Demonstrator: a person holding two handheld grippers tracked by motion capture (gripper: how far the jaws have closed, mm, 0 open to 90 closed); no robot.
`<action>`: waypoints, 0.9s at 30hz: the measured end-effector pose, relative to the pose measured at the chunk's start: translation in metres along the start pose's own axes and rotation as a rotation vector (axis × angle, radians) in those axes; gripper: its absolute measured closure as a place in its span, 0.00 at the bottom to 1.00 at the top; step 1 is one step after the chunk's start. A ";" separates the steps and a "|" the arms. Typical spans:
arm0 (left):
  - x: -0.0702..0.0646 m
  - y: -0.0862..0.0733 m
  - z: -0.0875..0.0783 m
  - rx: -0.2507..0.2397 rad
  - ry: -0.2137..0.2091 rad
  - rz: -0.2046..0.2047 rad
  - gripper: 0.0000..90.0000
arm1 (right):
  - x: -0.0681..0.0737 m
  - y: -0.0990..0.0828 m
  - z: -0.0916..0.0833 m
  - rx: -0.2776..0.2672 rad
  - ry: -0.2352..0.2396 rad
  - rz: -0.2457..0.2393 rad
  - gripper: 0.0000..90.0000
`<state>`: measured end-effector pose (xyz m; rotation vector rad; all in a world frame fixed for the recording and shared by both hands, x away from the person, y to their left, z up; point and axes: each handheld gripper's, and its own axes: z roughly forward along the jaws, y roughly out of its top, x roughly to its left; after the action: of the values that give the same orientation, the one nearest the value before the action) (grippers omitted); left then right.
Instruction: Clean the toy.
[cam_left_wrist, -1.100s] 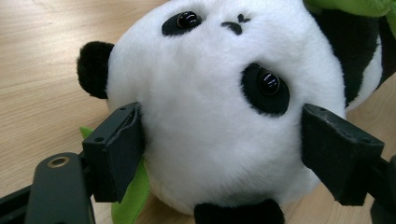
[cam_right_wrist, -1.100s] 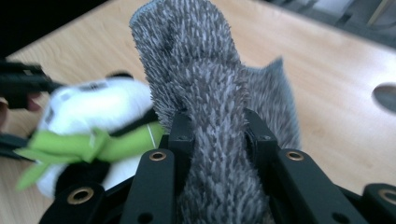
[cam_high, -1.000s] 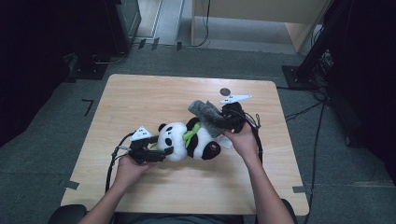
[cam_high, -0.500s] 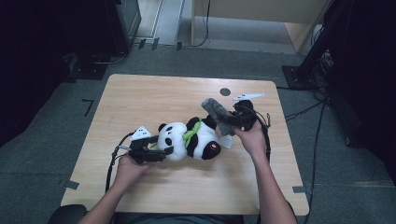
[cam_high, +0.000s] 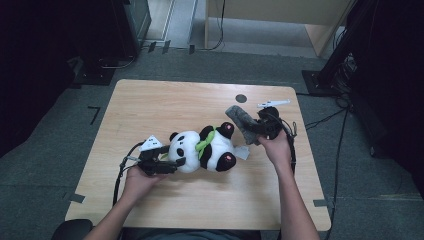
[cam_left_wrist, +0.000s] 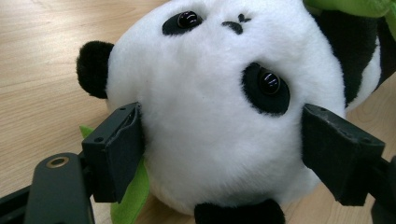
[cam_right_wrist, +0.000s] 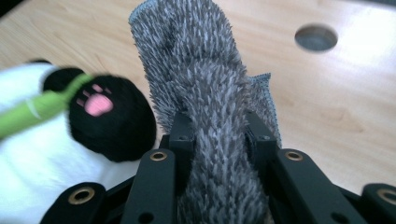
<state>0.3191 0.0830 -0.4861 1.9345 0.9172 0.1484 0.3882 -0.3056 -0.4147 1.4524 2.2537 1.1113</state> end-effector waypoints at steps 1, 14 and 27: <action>0.000 0.000 0.000 0.000 0.000 0.000 0.20 | 0.001 0.002 -0.004 -0.017 0.004 -0.004 0.78; -0.003 -0.003 -0.001 -0.031 0.015 -0.001 0.23 | 0.068 0.031 -0.016 -0.145 0.182 -0.177 0.79; -0.007 -0.007 0.000 -0.079 0.036 0.004 0.28 | 0.165 0.064 0.037 -0.010 0.320 -0.395 0.79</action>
<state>0.3102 0.0805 -0.4902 1.8665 0.9177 0.2199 0.3730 -0.1333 -0.3628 0.8115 2.5878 1.2850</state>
